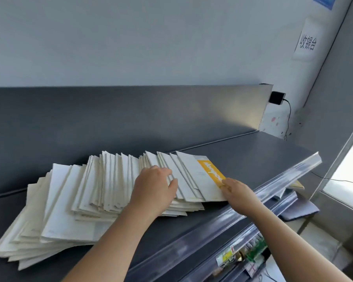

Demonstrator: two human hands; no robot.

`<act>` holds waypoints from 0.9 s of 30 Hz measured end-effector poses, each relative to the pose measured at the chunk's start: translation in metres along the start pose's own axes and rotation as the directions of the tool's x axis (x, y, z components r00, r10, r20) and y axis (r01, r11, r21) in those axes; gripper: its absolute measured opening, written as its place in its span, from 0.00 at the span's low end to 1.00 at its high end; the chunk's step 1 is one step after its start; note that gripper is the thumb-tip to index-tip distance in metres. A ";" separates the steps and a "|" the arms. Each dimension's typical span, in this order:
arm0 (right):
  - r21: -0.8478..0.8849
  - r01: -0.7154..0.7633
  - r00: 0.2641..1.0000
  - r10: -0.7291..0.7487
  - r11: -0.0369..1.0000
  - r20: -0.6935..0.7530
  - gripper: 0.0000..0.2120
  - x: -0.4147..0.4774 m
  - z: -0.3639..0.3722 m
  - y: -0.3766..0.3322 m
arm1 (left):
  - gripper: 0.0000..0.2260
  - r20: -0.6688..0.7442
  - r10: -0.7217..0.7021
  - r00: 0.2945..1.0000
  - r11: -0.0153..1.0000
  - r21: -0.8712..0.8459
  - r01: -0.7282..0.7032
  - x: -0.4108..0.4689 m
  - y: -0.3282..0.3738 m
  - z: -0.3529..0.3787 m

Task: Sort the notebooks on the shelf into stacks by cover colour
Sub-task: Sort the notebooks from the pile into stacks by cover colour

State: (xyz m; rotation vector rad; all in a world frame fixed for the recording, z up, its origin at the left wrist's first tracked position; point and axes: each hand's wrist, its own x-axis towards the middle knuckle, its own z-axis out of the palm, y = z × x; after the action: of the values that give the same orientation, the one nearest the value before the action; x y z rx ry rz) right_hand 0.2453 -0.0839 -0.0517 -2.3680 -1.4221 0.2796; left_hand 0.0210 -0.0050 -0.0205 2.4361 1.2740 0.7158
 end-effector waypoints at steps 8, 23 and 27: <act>0.227 0.275 0.935 -0.315 0.934 0.164 0.17 0.016 0.004 0.015 | 0.18 -0.017 -0.241 0.970 0.955 0.176 0.240 0.017 0.027 0.029; 0.325 0.347 0.897 -0.413 0.880 0.160 0.19 0.032 0.004 0.018 | 0.13 -0.217 -0.440 0.871 0.897 -0.059 0.439 0.026 0.035 0.024; 0.409 0.322 0.897 -0.413 0.854 0.156 0.19 0.030 0.007 0.018 | 0.19 -0.162 -0.466 0.870 0.884 -0.052 0.464 0.029 0.026 0.023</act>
State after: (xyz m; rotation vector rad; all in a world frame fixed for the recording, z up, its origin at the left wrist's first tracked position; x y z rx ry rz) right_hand 0.2715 -0.0634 -0.0646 -1.7543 -1.7201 0.6823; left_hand 0.0658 0.0030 -0.0191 1.9616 1.8278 0.7943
